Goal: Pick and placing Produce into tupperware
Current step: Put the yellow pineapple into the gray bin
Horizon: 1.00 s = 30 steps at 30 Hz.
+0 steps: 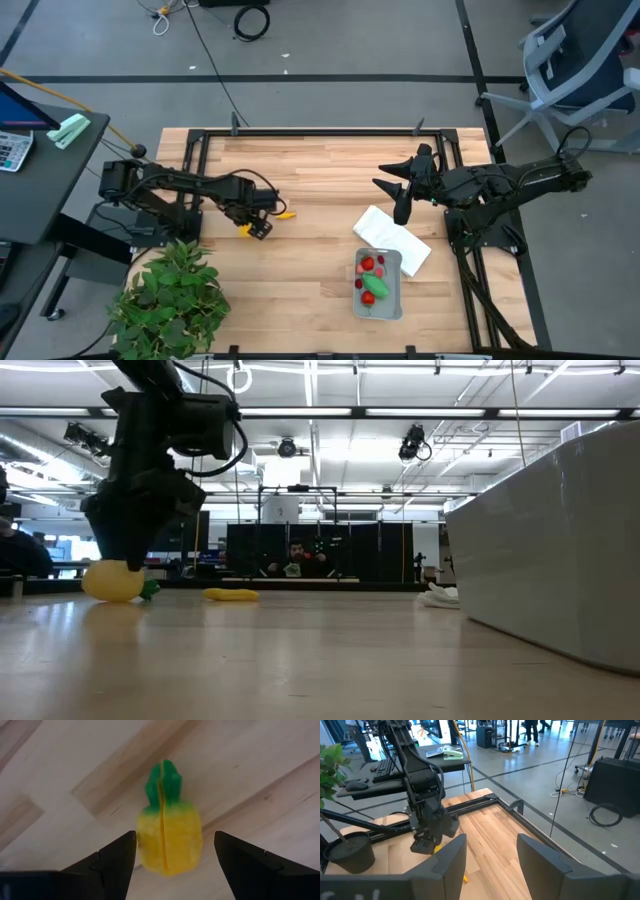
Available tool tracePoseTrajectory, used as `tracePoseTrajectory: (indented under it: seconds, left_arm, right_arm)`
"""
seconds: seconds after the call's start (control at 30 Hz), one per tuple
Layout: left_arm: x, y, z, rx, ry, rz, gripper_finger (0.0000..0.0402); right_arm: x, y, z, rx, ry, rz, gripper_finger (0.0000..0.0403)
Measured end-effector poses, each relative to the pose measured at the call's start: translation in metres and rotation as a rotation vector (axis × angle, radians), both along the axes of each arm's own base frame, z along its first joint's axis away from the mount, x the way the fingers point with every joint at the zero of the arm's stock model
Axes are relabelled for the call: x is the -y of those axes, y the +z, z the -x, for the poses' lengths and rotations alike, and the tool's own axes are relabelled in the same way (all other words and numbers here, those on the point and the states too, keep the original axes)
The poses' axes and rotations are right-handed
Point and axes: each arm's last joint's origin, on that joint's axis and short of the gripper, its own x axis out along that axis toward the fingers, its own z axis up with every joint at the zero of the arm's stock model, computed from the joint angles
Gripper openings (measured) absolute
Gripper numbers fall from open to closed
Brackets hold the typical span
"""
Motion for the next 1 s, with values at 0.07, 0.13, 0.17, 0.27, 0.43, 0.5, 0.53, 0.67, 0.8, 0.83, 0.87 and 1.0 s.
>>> tracePoseTrajectory:
  seconds: [0.07,0.13,0.17,0.27,0.43,0.5,0.53,0.67,0.8,0.83,0.87,1.0]
  left_arm:
    - [-0.002,0.0,-0.002,0.02,0.007,-0.001,0.0276]
    - [-0.002,0.0,0.0,0.006,0.017,0.0,0.0276]
    - [-0.002,0.0,0.001,-0.009,0.018,0.001,0.0275]
    - [-0.002,-0.002,0.004,-0.029,0.018,-0.002,0.0275]
    - [-0.001,-0.021,0.012,-0.016,0.021,-0.003,0.0275]
    - [-0.001,-0.029,0.014,0.01,0.021,-0.004,0.0274]
    - [-0.001,-0.032,0.015,0.015,0.02,0.001,0.0274]
    - [0.0,-0.033,0.017,0.021,0.016,0.011,0.0274]
    - [0.0,-0.033,0.016,0.024,-0.012,0.011,0.0262]
    - [0.0,-0.032,0.016,0.024,-0.013,0.01,0.0256]
    - [0.0,-0.032,0.015,0.029,-0.014,0.011,0.0248]
    - [-0.001,-0.022,0.006,0.1,-0.022,0.016,0.0216]
  right_arm:
    - [0.0,0.0,0.0,0.0,0.0,0.0,0.0183]
    - [0.0,0.0,0.0,0.0,0.0,0.0,0.0183]
    - [0.0,0.0,0.0,0.0,0.0,0.0,0.0183]
    - [0.0,0.0,0.0,0.0,0.0,0.0,0.0183]
    - [0.0,0.0,0.0,0.0,0.0,0.0,0.0183]
    - [0.0,0.0,0.0,0.0,0.0,0.0,0.0183]
    - [0.0,0.0,0.0,0.0,0.0,0.0,0.0183]
    - [0.0,0.0,0.0,0.0,0.0,0.0,0.0183]
    - [0.0,0.0,0.0,0.0,0.0,0.0,0.0183]
    - [0.0,0.0,0.0,0.0,0.0,0.0,0.0183]
    - [0.0,0.0,0.0,0.0,0.0,0.0,0.0183]
    - [0.0,0.0,0.0,0.0,0.0,0.0,0.0183]
